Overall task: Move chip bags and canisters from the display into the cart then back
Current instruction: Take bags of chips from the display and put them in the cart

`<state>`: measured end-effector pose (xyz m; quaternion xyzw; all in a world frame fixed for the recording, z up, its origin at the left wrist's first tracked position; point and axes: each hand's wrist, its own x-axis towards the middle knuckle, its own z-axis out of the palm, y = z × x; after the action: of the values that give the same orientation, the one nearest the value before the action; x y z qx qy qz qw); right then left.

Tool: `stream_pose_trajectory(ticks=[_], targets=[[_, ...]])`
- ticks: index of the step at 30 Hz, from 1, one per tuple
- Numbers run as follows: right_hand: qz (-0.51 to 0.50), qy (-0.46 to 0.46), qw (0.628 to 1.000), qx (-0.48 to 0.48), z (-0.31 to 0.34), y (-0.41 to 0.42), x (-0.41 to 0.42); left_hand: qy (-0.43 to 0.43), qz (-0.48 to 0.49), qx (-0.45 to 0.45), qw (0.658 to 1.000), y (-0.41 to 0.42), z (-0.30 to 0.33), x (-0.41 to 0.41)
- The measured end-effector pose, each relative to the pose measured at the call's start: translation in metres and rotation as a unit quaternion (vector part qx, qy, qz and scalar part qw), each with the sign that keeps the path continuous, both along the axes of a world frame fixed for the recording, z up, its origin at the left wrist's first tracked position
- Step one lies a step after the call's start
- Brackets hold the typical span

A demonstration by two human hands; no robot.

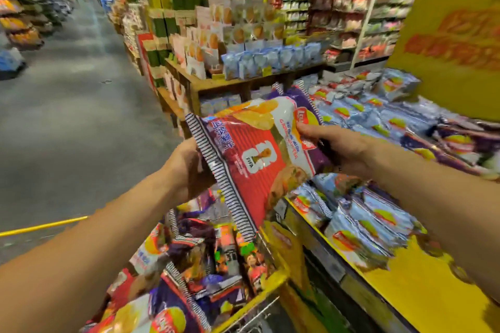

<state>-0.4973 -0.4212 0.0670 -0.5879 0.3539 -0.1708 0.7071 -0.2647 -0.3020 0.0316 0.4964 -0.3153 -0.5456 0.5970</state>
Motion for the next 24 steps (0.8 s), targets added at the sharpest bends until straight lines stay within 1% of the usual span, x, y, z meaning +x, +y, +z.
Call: stream_pose_trajectory(ticks=[3,6,9,10,13,15,16,17,18,19,20,21,22,23,24], targets=[[-0.055,0.033,0.998,-0.02,0.006,-0.03,-0.07,-0.004,-0.082,0.034,0.996,-0.041,-0.012,-0.043],[-0.098,0.06,0.993,-0.029,0.012,-0.053,-0.126,-0.028,-0.081,0.04,0.995,-0.082,-0.019,-0.079],[-0.124,0.095,0.987,-0.043,0.009,-0.072,-0.182,-0.077,-0.094,0.053,0.991,-0.124,-0.02,-0.133],[-0.134,0.111,0.983,-0.053,0.008,-0.078,-0.197,-0.091,-0.102,0.043,0.99,-0.134,-0.023,-0.149],[-0.164,0.172,0.969,-0.072,0.004,-0.093,-0.235,-0.108,-0.083,0.05,0.989,-0.165,-0.032,-0.185],[-0.178,0.209,0.957,-0.095,0.003,-0.102,-0.258,-0.097,-0.06,0.056,0.992,-0.188,-0.038,-0.202],[-0.183,0.238,0.947,-0.115,0.0,-0.109,-0.269,-0.115,-0.037,0.05,0.991,-0.198,-0.042,-0.21],[-0.192,0.267,0.934,-0.139,-0.004,-0.115,-0.276,-0.167,-0.01,0.034,0.985,-0.206,-0.049,-0.217],[-0.196,0.306,0.917,-0.168,-0.009,-0.119,-0.28,-0.272,0.018,-0.008,0.962,-0.209,-0.055,-0.223],[-0.195,0.349,0.895,-0.195,-0.012,-0.125,-0.283,-0.397,0.041,-0.062,0.915,-0.21,-0.061,-0.232],[-0.189,0.396,0.87,-0.225,-0.019,-0.133,-0.284,-0.499,0.057,-0.138,0.853,-0.207,-0.065,-0.241],[-0.166,0.431,0.853,-0.245,-0.027,-0.138,-0.282,-0.574,0.05,-0.227,0.785,-0.202,-0.068,-0.25],[-0.149,0.449,0.844,-0.254,-0.036,-0.144,-0.278,-0.623,0.017,-0.31,0.718,-0.2,-0.073,-0.258],[-0.139,0.446,0.847,-0.255,-0.043,-0.145,-0.271,-0.664,-0.028,-0.38,0.644,-0.192,-0.073,-0.267],[-0.129,0.442,0.85,-0.255,-0.054,-0.153,-0.265,-0.697,-0.083,-0.426,0.571,-0.198,-0.085,-0.277]])
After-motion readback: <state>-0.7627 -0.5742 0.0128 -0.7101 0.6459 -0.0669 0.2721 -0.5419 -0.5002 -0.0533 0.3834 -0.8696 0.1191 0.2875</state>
